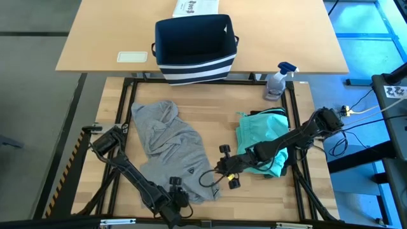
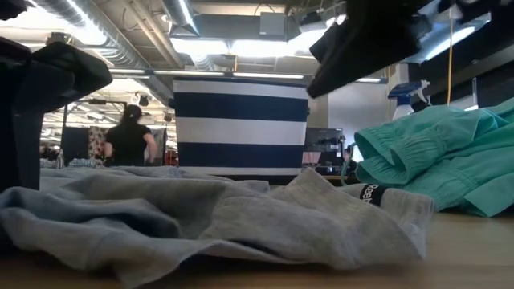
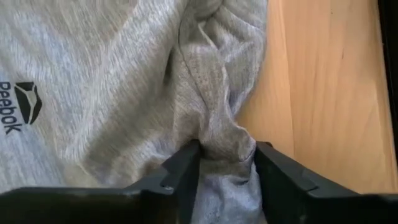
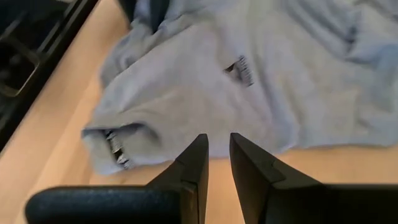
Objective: Fold Laundry from Bin
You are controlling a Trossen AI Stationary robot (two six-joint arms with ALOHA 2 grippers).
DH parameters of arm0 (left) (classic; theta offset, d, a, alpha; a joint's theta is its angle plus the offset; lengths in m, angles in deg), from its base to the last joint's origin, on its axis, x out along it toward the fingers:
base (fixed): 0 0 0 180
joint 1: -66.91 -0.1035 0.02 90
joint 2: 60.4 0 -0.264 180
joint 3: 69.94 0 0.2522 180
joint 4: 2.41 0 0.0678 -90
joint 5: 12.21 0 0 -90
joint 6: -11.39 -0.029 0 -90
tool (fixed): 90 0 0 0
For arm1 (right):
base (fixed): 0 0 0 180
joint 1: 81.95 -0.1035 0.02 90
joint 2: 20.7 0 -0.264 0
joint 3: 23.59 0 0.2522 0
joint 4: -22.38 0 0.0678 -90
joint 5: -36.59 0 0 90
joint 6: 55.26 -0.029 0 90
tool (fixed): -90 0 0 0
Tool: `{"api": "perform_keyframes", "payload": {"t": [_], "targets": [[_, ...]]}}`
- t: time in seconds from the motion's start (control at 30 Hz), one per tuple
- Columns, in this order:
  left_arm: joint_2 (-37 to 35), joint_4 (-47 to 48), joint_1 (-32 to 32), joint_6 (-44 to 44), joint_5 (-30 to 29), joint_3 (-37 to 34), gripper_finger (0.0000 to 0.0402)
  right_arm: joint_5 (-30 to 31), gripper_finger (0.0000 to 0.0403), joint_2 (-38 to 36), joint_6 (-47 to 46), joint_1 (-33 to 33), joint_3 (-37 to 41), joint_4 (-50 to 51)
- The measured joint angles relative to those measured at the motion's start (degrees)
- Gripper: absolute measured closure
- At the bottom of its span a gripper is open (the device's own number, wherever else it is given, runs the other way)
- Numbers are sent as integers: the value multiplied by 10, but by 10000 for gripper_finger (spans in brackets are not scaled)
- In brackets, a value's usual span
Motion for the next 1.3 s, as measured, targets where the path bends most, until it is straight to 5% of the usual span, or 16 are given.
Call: {"api": "perform_keyframes", "payload": {"t": [0.2,0.77,1.1,1.3], "targets": [[-2,9,-2,0,-35,-1,384,-13,336,0,-12,-45,0,63],[-142,100,-19,-3,-55,-3,399,36,329,53,22,-97,0,-11],[-170,138,-32,-6,-42,-2,401,99,190,134,67,-98,0,-34],[-170,142,-41,-5,-22,-2,401,173,101,170,180,-99,0,-114]]}}
